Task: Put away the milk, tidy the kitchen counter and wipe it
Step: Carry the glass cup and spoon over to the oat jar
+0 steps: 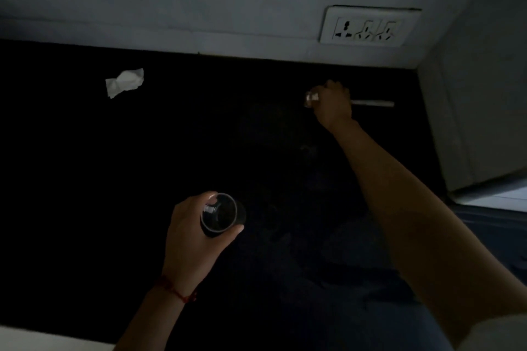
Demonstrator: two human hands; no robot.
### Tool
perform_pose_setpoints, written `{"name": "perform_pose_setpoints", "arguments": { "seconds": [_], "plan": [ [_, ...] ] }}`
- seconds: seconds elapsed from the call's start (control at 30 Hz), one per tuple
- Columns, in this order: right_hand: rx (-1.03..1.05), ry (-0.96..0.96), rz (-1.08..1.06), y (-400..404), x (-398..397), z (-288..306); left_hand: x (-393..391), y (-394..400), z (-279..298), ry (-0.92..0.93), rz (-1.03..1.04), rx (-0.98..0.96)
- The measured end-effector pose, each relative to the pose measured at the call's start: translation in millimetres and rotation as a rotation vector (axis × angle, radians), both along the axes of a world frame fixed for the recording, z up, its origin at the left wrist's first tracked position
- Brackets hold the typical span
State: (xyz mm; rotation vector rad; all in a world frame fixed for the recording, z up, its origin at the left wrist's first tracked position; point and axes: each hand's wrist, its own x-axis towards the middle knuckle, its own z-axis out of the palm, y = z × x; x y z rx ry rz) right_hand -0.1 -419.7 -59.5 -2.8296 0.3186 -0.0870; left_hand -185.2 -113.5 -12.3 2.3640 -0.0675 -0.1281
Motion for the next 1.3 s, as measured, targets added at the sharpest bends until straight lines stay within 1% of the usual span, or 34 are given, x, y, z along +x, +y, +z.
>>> {"name": "perform_pose_setpoints", "arguments": {
  "seconds": [0.07, 0.17, 0.27, 0.37, 0.5, 0.67, 0.83, 0.97, 1.03, 1.13, 1.3],
  "plan": [
    [0.037, 0.002, -0.029, 1, -5, 7, 1, -3, 4, -0.019, 0.007, -0.016],
    [0.157, 0.013, -0.092, 7, -21, 22, 1, -5, 12, -0.049, 0.015, -0.033],
    [0.228, -0.046, -0.143, 23, -50, 40, 0, -2, 22, -0.087, 0.006, -0.051],
    [0.326, -0.145, -0.162, 41, -80, 59, -2, 6, 31, -0.092, -0.001, -0.072],
    [0.477, -0.245, -0.149, 78, -120, 89, -10, 35, 45, -0.109, 0.009, -0.083],
    [0.635, -0.255, -0.061, 144, -165, 113, -34, 92, 56, -0.144, 0.089, -0.074],
    [0.718, -0.161, 0.071, 213, -201, 117, -78, 154, 57, -0.141, 0.258, -0.066],
    [0.799, -0.086, 0.156, 260, -227, 117, -128, 200, 54, -0.105, 0.417, -0.102],
    [0.828, -0.051, 0.205, 283, -236, 116, -155, 220, 51, -0.111, 0.499, -0.089],
    [0.84, 0.011, 0.305, 318, -245, 112, -192, 245, 43, -0.06, 0.659, -0.032],
    [0.813, 0.087, 0.451, 388, -251, 100, -246, 287, 38, -0.051, 0.858, 0.011]
  ]
}}
